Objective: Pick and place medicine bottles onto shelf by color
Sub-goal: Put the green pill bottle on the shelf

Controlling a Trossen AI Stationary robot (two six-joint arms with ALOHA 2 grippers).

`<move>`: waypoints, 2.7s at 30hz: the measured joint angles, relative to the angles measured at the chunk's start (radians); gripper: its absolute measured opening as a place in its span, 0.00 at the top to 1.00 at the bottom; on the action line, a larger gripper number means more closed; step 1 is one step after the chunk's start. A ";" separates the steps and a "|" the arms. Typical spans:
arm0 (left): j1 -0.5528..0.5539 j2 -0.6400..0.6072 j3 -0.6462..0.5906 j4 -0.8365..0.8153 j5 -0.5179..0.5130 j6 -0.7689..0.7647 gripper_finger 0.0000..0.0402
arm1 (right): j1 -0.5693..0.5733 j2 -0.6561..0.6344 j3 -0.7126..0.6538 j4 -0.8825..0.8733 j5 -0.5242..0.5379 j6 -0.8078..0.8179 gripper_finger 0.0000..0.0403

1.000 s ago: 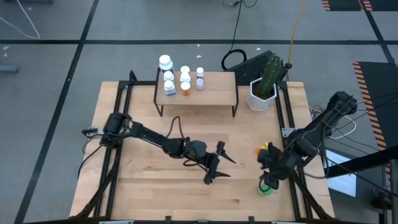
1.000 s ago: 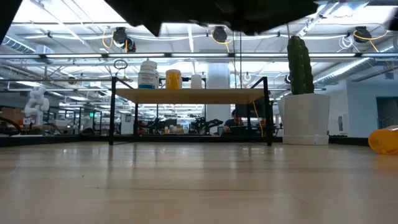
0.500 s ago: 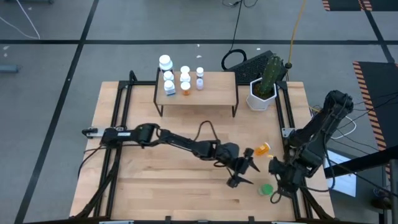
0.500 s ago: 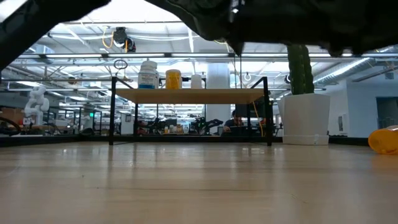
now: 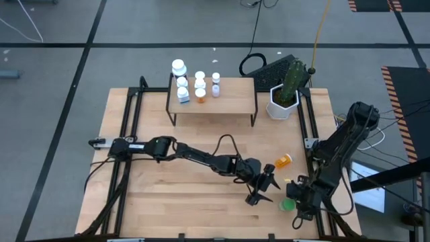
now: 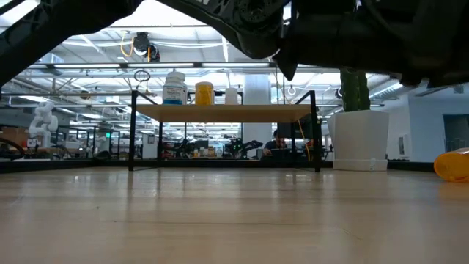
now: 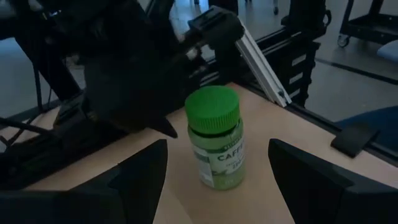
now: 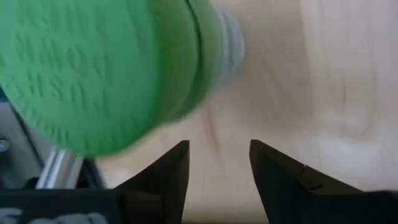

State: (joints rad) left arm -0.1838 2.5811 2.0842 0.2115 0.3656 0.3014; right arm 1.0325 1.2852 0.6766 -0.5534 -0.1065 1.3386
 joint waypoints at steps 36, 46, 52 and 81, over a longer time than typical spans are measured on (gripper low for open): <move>-0.015 0.006 -0.002 0.059 0.022 -0.050 0.30 | -0.100 -0.169 -0.016 -0.174 1.030 -0.410 0.60; -0.028 -0.007 0.005 0.174 -0.108 -0.029 0.30 | -0.115 -0.447 -0.021 -0.095 1.250 -0.692 0.60; -0.038 -0.009 0.006 0.165 -0.093 -0.107 0.30 | -0.115 -0.497 -0.021 0.021 1.251 -0.856 0.60; -0.070 0.070 -0.006 0.264 -0.057 -0.147 0.23 | -0.156 -0.531 -0.147 -0.015 1.030 -0.700 0.60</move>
State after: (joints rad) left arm -0.2535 2.6516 2.0777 0.4754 0.3088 0.1544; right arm 0.8761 0.7540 0.5297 -0.5682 0.9231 0.6386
